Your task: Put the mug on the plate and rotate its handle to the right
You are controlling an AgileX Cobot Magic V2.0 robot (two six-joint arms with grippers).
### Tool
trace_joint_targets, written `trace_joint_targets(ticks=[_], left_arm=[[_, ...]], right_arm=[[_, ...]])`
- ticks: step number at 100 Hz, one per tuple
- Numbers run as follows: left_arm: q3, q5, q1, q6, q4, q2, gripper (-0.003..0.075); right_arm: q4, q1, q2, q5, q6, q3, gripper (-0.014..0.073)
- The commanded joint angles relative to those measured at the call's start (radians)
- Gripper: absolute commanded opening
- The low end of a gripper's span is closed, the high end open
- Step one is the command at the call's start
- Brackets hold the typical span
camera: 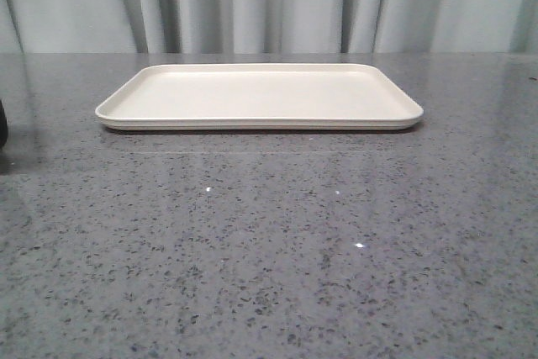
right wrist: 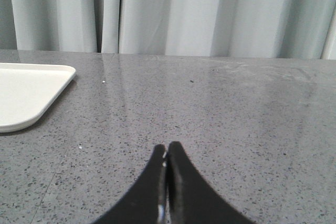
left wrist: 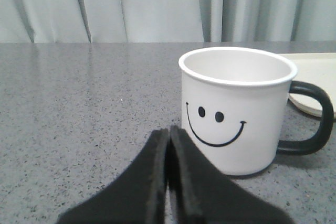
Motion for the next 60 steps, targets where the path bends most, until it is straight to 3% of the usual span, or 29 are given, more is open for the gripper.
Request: trace_joint_targets(ticks=[1, 30, 60], left_arm=[[0.005, -0.107, 0.0, -0.002, -0.01, -0.031, -0.0019], [-0.017, -0.124, 0.0, -0.002, -0.014, -0.031, -0.0019], [-0.206, 0.063, 0.0, -0.002, -0.014, 0.038, -0.0019]], right_arm=[[-0.009, -0.005, -0.022, -0.086, 0.003, -0.001, -0.006], [-0.009, -0.005, -0.022, -0.073, 0.003, -0.039, -0.006], [-0.009, -0.005, 0.088, 0.098, 0.003, -0.21, -0.006]])
